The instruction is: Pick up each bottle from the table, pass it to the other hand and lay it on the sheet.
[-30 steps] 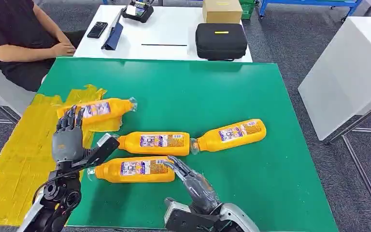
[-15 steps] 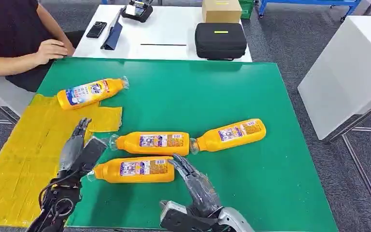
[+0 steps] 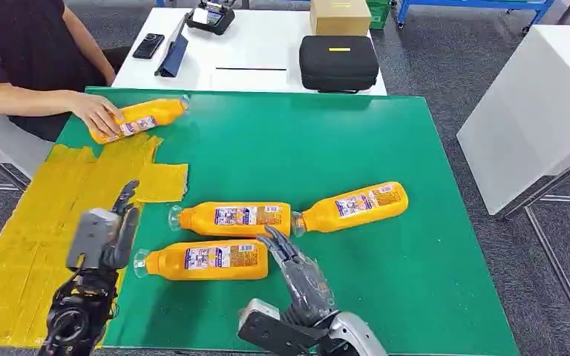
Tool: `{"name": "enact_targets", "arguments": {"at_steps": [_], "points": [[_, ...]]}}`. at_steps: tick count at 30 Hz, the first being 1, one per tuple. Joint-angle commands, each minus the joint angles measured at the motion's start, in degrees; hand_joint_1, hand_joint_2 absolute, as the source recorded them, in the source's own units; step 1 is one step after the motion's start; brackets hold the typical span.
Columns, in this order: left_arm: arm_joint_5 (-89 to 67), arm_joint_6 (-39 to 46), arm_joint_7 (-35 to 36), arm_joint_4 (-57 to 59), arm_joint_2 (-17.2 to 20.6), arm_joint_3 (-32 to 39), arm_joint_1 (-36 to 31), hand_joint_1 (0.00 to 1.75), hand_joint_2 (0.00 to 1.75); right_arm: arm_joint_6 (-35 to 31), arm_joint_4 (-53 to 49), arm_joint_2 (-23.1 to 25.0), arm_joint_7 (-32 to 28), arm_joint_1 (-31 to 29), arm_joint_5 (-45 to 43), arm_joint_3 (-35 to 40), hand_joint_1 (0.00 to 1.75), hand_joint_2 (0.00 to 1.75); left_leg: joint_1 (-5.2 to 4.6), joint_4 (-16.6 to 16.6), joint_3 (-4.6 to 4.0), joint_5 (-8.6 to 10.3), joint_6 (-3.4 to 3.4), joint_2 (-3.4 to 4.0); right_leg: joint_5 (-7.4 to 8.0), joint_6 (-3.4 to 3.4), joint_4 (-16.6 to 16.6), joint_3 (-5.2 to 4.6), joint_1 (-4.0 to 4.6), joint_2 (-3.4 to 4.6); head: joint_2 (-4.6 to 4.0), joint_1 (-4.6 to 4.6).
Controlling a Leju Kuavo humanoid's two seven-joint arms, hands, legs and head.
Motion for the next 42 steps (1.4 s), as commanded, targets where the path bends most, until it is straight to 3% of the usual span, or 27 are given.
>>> {"name": "enact_targets", "arguments": {"at_steps": [1, 4, 9, 26, 37, 38, 42], "points": [[11.4, 1.9, -3.0, -17.3, 3.7, 4.4, 7.2, 0.0, 0.0, 4.6, 15.3, 7.5, 2.0, -15.3, 5.5, -0.4, 0.0, 1.75, 0.05, 0.0, 0.15, -0.09, 0.0, 0.31, 0.03, -0.29, 0.0, -0.02, 0.08, 0.38, 0.0, 0.0], [10.4, 3.2, -4.3, -18.4, 5.5, 2.8, 8.2, 0.0, 0.0, 7.1, 18.9, 9.2, 0.9, -18.7, 4.8, 2.4, 0.0, 1.75, 0.06, 0.0, 0.23, -0.1, -0.02, 0.32, 0.0, -0.37, 0.1, 0.04, 0.1, 0.38, 0.0, 0.0], [10.9, 2.9, -3.4, -17.2, 4.3, 3.7, 7.0, 0.0, 0.0, 7.1, 25.3, 10.5, 2.8, -21.9, 8.8, 7.3, 0.0, 1.75, 0.05, 0.0, 0.18, -0.01, -0.01, 0.17, 0.02, -0.24, 0.0, 0.07, 0.06, 0.21, 0.0, 0.0], [11.0, 2.2, -3.2, -17.0, 4.0, 4.2, 6.8, 0.0, 0.0, 7.1, 26.4, 10.1, 3.2, -22.3, 10.5, 7.9, 0.0, 1.75, 0.03, 0.0, 0.11, 0.06, -0.02, -0.15, -0.02, -0.2, 0.0, 0.08, 0.04, -0.06, 0.0, 0.04], [12.6, 0.8, -2.7, -14.7, 4.5, 3.9, 4.3, 0.0, 0.0, 8.7, 32.4, 11.7, 1.9, -21.9, 13.8, 8.7, 0.0, 1.75, 0.03, -0.1, 0.19, 0.06, -0.02, -0.2, -0.04, -0.29, 0.0, 0.17, 0.06, -0.11, 0.0, 0.02], [13.7, 0.7, -3.0, -14.6, 4.5, 4.0, 4.3, 0.0, 0.0, 12.5, 34.1, 11.6, 3.0, -22.2, 15.1, 9.8, 0.0, 1.75, 0.03, -0.1, 0.27, 0.03, -0.01, -0.23, -0.07, -0.35, 0.0, 0.24, 0.06, -0.13, 0.0, 0.02], [14.7, 1.0, -3.7, -14.2, 3.9, 3.4, 4.1, 0.0, 0.0, 11.6, 41.0, 13.4, 2.0, -22.0, 15.8, 9.1, 0.0, 1.75, 0.02, -0.1, 0.22, 0.07, -0.03, -0.2, -0.03, -0.22, 0.0, 0.19, 0.03, -0.11, 0.0, 0.02]]}}
